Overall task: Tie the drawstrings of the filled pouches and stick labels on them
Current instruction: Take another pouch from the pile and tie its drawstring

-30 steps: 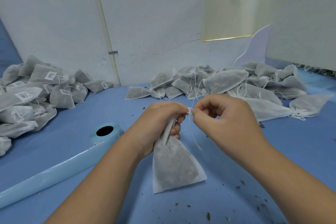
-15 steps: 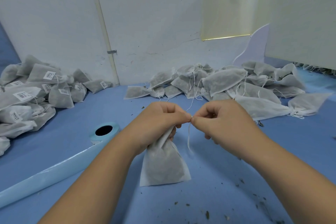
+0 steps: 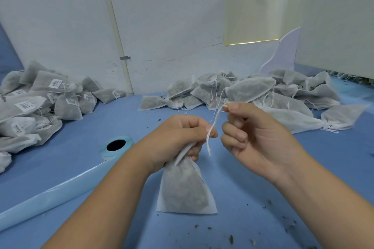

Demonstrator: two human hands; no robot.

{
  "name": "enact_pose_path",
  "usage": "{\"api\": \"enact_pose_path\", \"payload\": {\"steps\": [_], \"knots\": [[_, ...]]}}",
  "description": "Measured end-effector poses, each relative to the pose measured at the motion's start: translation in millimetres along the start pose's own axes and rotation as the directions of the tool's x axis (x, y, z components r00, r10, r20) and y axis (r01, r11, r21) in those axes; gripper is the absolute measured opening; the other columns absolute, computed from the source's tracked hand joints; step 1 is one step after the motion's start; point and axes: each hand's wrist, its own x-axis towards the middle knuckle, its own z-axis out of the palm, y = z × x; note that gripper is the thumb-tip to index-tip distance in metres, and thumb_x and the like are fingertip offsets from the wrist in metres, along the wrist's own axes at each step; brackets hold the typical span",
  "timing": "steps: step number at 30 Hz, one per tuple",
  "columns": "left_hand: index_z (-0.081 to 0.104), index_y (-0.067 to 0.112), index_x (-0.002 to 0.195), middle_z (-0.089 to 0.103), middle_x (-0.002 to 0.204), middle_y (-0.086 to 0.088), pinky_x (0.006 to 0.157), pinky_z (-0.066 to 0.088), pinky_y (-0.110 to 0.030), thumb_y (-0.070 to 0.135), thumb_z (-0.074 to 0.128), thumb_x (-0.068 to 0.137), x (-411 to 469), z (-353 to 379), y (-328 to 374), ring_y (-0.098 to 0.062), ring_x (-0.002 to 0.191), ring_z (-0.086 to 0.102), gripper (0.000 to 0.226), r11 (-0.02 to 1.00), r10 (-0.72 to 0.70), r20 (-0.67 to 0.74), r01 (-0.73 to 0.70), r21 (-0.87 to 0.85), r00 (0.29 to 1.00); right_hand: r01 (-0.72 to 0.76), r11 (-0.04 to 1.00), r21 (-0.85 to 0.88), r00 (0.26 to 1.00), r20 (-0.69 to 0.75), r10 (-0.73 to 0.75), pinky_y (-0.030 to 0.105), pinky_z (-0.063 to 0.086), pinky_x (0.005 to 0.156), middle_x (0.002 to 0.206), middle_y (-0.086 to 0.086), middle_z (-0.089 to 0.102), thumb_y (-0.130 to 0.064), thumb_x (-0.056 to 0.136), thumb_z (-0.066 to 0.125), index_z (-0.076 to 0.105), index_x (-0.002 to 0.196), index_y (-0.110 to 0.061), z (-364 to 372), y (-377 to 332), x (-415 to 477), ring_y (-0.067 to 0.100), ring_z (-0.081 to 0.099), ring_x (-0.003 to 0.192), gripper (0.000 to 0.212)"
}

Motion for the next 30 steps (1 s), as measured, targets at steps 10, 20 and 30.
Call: {"api": "enact_pose_path", "payload": {"steps": [10,20,30], "knots": [[0.063,0.009,0.077,0.045,0.051,0.007,0.05,0.04,-0.02,0.022,0.071,0.08,1,3,-1,-0.008,0.042,0.035,0.016,0.998,0.06,-0.052,-0.059,0.015,0.997,-0.009,0.963,0.271,1.0,-0.017,0.014,0.019,0.017,0.034,0.049,-0.004,0.03,-0.01,0.064,0.066,0.06,0.062,-0.011,4,9,-1,0.008,0.022,0.036,0.006],[0.062,0.019,0.067,0.048,0.05,0.013,0.053,0.039,-0.022,0.019,0.07,0.088,3,-18,-4,-0.008,0.047,0.041,0.023,0.954,0.142,-0.289,-0.052,0.297,0.947,-0.37,0.929,0.025,0.924,0.112,0.365,0.02,0.011,0.039,0.054,-0.006,0.019,-0.012,0.062,0.057,0.052,0.061,-0.01,-8,-8,-1,0.009,0.015,0.04,0.005],[0.065,0.014,0.075,0.049,0.052,0.008,0.052,0.04,-0.018,0.019,0.068,0.09,6,-4,-9,-0.012,0.05,0.044,0.016,0.961,0.07,-0.168,-0.022,0.276,0.983,-0.156,0.968,0.197,0.988,0.034,0.152,0.019,0.014,0.035,0.049,-0.006,0.019,-0.013,0.067,0.064,0.055,0.063,-0.013,-5,7,2,0.007,0.02,0.035,0.01]]}}
